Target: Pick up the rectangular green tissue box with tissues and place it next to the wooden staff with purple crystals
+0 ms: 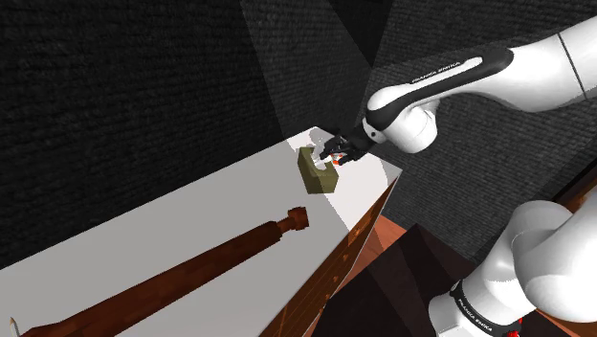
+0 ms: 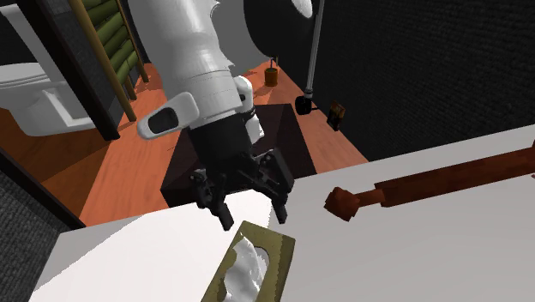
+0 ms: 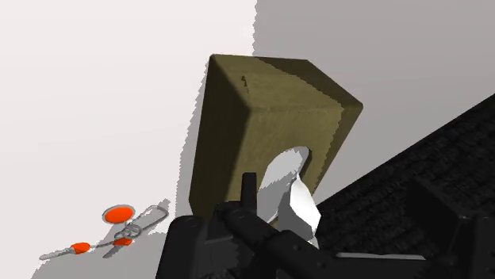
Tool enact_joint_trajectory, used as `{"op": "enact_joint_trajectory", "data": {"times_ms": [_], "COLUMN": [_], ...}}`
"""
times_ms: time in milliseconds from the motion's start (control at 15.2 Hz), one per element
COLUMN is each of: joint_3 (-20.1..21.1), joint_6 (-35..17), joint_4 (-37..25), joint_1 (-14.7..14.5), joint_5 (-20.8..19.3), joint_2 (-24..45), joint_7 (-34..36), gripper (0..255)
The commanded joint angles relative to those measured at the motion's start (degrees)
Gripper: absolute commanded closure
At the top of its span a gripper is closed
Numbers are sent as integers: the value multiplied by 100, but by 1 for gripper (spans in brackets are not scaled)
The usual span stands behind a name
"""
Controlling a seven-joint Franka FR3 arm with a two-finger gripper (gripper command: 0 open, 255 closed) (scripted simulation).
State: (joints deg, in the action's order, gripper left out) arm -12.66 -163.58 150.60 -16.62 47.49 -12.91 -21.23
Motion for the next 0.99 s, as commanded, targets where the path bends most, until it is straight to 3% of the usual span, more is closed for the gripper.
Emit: {"op": "enact_joint_trajectory", "data": {"times_ms": [0,66,528,924], "joint_3": [-532,-727,-777,-770], "joint_6": [-342,-402,-351,-342], "joint_4": [-304,-449,-992,-1036], "joint_1": [-509,-687,-887,-889], "joint_5": [1345,1938,3223,3315], "joint_2": [237,319,1106,1170], "joint_7": [-1529,-2183,-3223,-3296], "gripper": [0,0,0,0]}}
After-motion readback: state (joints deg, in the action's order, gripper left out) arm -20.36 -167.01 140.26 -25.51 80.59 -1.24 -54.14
